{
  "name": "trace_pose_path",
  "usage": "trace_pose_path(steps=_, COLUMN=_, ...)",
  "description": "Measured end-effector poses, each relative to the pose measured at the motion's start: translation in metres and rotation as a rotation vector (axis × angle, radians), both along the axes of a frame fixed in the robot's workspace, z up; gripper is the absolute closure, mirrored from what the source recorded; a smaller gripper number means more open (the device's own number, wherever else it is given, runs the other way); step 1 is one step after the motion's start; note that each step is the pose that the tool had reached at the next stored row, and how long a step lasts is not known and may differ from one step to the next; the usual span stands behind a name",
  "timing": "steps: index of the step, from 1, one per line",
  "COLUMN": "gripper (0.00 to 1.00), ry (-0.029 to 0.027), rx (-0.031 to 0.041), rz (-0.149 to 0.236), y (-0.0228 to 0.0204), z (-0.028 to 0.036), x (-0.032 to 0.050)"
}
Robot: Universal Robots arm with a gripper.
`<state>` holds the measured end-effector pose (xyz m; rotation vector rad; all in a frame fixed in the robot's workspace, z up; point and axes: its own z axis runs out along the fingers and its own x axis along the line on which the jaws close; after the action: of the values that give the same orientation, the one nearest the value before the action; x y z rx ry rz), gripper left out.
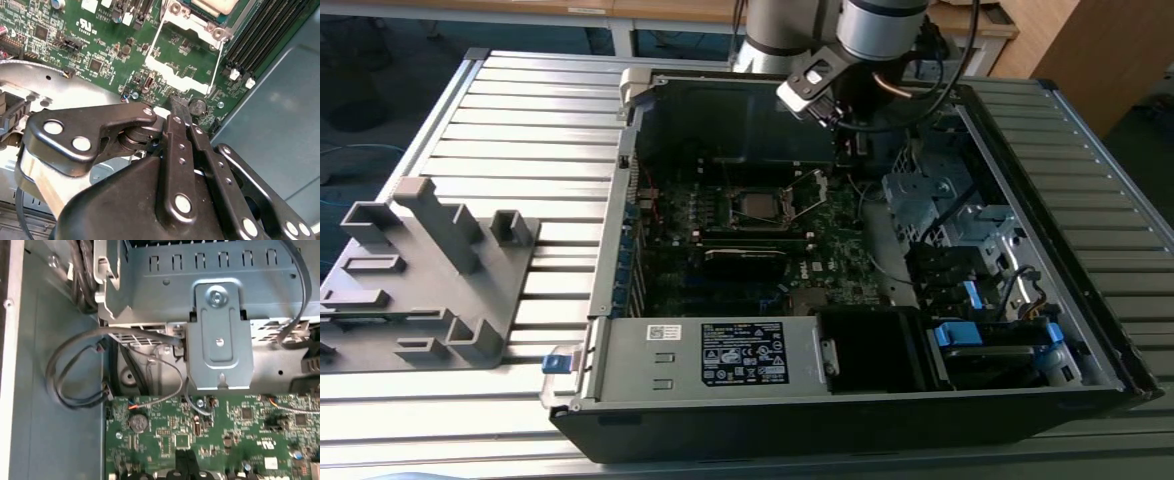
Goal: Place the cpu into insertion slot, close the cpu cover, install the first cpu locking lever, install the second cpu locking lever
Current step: 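Close the cpu cover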
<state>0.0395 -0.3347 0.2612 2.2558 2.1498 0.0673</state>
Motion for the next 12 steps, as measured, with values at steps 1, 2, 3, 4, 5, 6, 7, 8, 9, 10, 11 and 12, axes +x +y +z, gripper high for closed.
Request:
trace_pose_path(steps=1, gripper=0.9, ry=0.0, rx=-0.0001, rz=0.0, y=0.0, z=-0.0012, x=0.001)
trace_pose_path(steps=2, gripper=0.9, ry=0.0, rx=-0.0001, rz=-0.001, y=0.0, z=-0.0025, x=0.0022)
trace_pose_path(steps=3, gripper=0.9, ry=0.0, rx=-0.0001, rz=-0.001, y=0.0, z=-0.0037, x=0.0027)
trace_pose_path(steps=4, gripper=0.9, ry=0.0, rx=-0.0001, rz=-0.001, y=0.0, z=-0.0045, x=0.0032)
trace_pose_path(steps=5, gripper=0.9, ry=0.0001, rx=-0.0002, rz=-0.001, y=0.0, z=-0.0055, x=0.0036)
trace_pose_path(steps=6, gripper=0.9, ry=0.0, rx=-0.0002, rz=-0.002, y=0.0, z=-0.0068, x=0.0039)
trace_pose_path(steps=7, gripper=0.9, ry=0.0, rx=-0.0002, rz=-0.002, y=0.0, z=-0.0083, x=0.0041)
trace_pose_path(steps=8, gripper=0.9, ry=0.0, rx=-0.0002, rz=-0.002, y=0.0, z=-0.0099, x=0.0042)
trace_pose_path(steps=9, gripper=0.9, ry=0.0001, rx=-0.0002, rz=-0.002, y=0.0, z=-0.0115, x=0.0043)
trace_pose_path(steps=10, gripper=0.9, ry=0.0001, rx=-0.0001, rz=-0.002, y=0.0, z=-0.0132, x=0.0045)
trace_pose_path(steps=11, gripper=0.9, ry=0.0, rx=-0.0001, rz=-0.002, y=0.0, z=-0.0146, x=0.0047)
trace_pose_path(steps=12, gripper=0.9, ry=0.0, rx=-0.0001, rz=-0.002, y=0.0, z=-0.0157, x=0.0048)
